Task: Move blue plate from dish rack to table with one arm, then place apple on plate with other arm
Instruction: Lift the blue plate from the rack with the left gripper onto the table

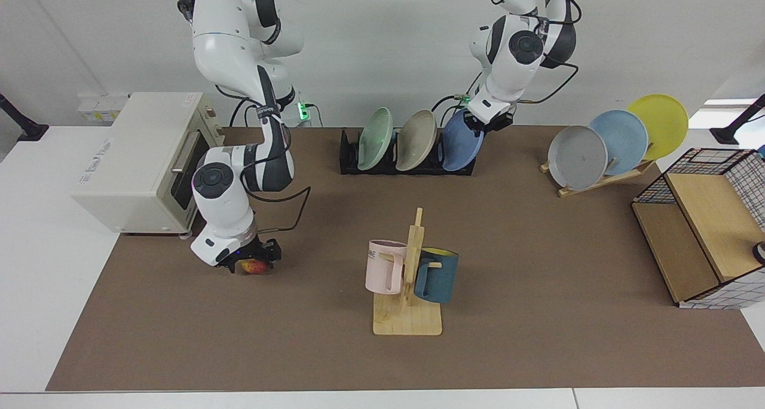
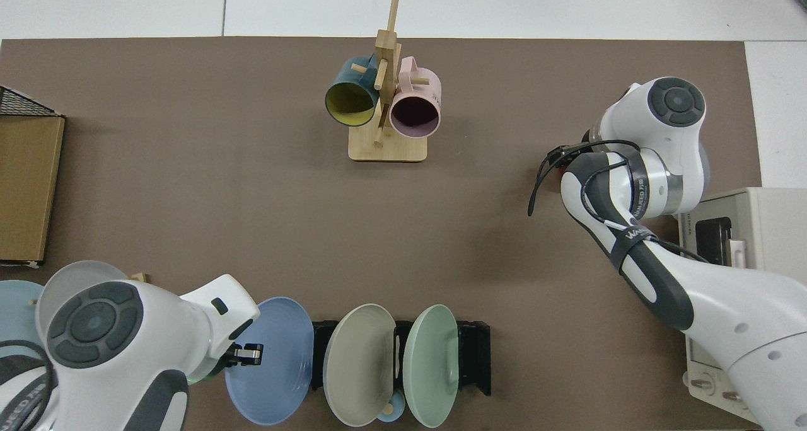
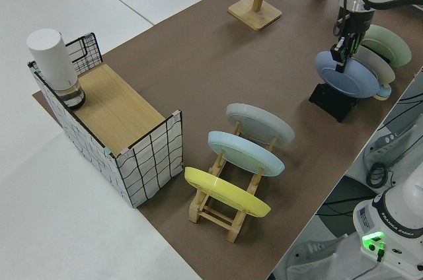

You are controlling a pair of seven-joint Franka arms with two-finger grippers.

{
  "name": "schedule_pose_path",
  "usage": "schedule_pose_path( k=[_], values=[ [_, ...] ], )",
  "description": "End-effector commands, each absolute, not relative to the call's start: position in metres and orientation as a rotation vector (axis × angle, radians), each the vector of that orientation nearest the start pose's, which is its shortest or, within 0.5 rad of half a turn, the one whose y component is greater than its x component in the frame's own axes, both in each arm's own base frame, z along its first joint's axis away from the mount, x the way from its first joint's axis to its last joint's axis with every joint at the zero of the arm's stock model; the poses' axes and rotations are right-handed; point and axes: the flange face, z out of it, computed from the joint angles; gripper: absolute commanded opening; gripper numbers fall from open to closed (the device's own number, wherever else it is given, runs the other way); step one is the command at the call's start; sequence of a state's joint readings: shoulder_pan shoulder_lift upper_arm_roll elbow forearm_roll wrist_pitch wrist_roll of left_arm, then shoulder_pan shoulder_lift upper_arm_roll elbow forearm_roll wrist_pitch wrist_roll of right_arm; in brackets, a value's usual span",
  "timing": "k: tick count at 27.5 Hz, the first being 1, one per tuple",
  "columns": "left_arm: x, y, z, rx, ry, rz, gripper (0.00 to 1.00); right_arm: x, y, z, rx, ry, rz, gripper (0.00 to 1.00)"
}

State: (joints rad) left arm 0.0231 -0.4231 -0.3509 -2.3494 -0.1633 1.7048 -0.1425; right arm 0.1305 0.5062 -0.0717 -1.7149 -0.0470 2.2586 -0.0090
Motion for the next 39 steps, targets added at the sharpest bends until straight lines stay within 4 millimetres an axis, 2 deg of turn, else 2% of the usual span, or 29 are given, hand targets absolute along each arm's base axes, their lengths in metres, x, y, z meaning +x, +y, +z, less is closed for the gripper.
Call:
schedule_pose_path(
  k=[1,6,7,9,12,14,17,20,21,24,25,30,35,37,39],
  values=[
    [0.387,-0.136,0.509,-3.086,0.107,0.315,0.0,0.665,0.038,0.295,-3.211,-0.13,-0.064,1.0],
    [0.404,-0.118,0.539,-3.117,0.062,0.227,0.0,0.661,0.037,0.293,-3.208,-0.122,-0.032,1.0],
    [0.411,-0.109,0.545,-3.128,0.035,0.197,0.0,0.661,0.037,0.294,-3.207,-0.12,-0.034,0.97],
    [0.429,-0.095,0.545,-3.162,0.016,0.191,0.0,0.66,0.037,0.293,-3.207,-0.118,-0.029,0.81],
    [0.449,-0.09,0.542,-3.21,0.029,0.18,0.0,0.66,0.04,0.292,-3.208,-0.108,-0.025,0.33],
    [0.462,-0.084,0.533,-3.255,0.006,0.169,0.0,0.66,0.041,0.292,-3.208,-0.085,-0.024,0.16],
    [0.481,-0.084,0.516,-3.345,-0.04,0.135,0.0,0.66,0.042,0.294,-3.208,-0.076,-0.017,0.01],
    [0.496,-0.083,0.502,-3.437,-0.068,0.136,0.0,0.66,0.046,0.298,-3.208,-0.082,-0.012,0.0],
    [0.5,-0.083,0.497,-3.459,-0.027,0.131,0.0,0.66,0.047,0.3,-3.206,-0.079,-0.007,0.0],
    [0.511,-0.089,0.475,-3.497,0.24,0.11,0.0,0.659,0.05,0.314,-3.202,-0.065,-0.002,0.0],
    [0.516,-0.092,0.466,-3.523,0.248,0.11,0.0,0.66,0.05,0.32,-3.202,-0.052,-0.005,0.0],
    [0.539,-0.11,0.428,-3.62,0.129,0.057,0.0,0.656,0.054,0.351,-3.2,-0.053,-0.02,0.0],
    [0.545,-0.146,0.396,-3.669,0.088,0.087,0.0,0.648,0.056,0.387,-3.197,-0.055,-0.04,0.0],
    [0.547,-0.155,0.384,-3.689,0.053,0.109,0.0,0.643,0.056,0.4,-3.195,-0.054,-0.035,0.0],
    [0.548,-0.162,0.38,-3.692,0.028,0.103,0.0,0.639,0.055,0.413,-3.194,-0.052,-0.032,0.0]
  ],
)
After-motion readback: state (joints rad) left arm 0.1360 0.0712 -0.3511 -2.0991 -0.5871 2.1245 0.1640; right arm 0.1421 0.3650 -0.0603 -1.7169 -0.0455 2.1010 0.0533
